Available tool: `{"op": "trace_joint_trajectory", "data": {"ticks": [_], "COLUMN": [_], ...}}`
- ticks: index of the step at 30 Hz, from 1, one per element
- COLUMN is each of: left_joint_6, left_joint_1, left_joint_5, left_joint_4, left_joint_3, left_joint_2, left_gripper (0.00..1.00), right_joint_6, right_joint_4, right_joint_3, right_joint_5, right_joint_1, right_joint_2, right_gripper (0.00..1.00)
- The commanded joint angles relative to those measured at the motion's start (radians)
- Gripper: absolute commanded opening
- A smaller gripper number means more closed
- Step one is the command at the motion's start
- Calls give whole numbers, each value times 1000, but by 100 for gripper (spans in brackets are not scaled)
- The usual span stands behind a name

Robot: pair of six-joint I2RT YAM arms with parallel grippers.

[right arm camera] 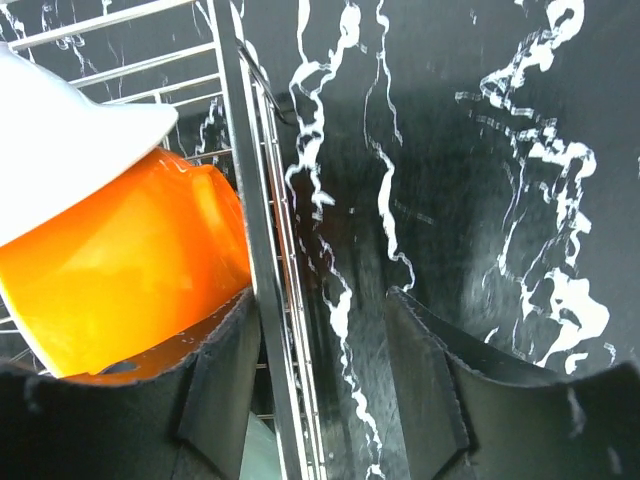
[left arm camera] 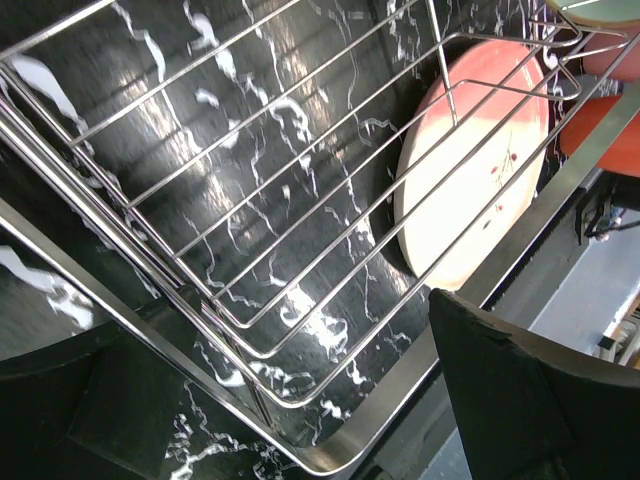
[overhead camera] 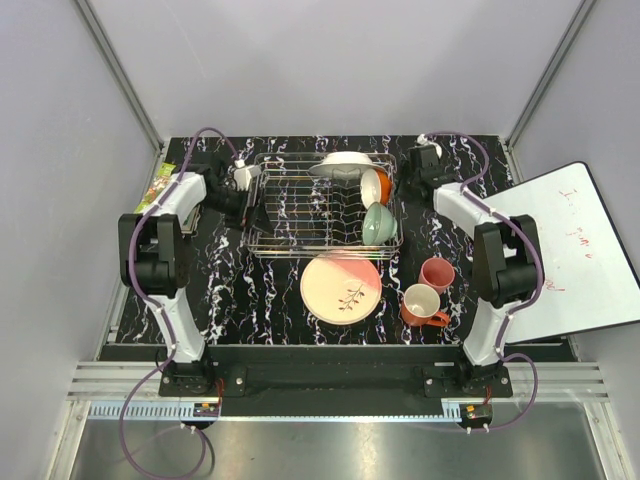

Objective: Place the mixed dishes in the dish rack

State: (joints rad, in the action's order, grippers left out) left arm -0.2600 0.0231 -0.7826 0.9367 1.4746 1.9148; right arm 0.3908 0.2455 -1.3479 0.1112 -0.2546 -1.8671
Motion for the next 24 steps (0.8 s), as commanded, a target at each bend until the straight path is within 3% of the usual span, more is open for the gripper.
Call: {"op": "trace_joint_trajectory", "data": {"ticks": [1, 4, 8, 20, 24], "left_joint_6": [30, 41, -5, -174, -248], "left_joint_1": [12, 12, 6, -15, -9], "left_joint_5": [-61, -79, -61, 78, 62], "left_joint_4": [-67, -65, -20, 195, 272], "left_joint_3": [85, 79, 35, 47, 20], "left_joint_2": [20, -11, -88, -310, -355], "left_gripper": [99, 99, 99, 99, 99], "right_joint_6": [-30, -40, -49, 114, 59], "right_joint_4": [-23, -14, -8, 9, -47], "right_joint_3": [-88, -109, -85, 231, 329], "right_joint_5": [-48, -35, 1, 229, 176], "right_joint_1": [-8, -3, -5, -5, -95], "right_joint_2": [-20, -9, 61, 446, 562], "right_gripper": [61, 67, 99, 100, 100]}}
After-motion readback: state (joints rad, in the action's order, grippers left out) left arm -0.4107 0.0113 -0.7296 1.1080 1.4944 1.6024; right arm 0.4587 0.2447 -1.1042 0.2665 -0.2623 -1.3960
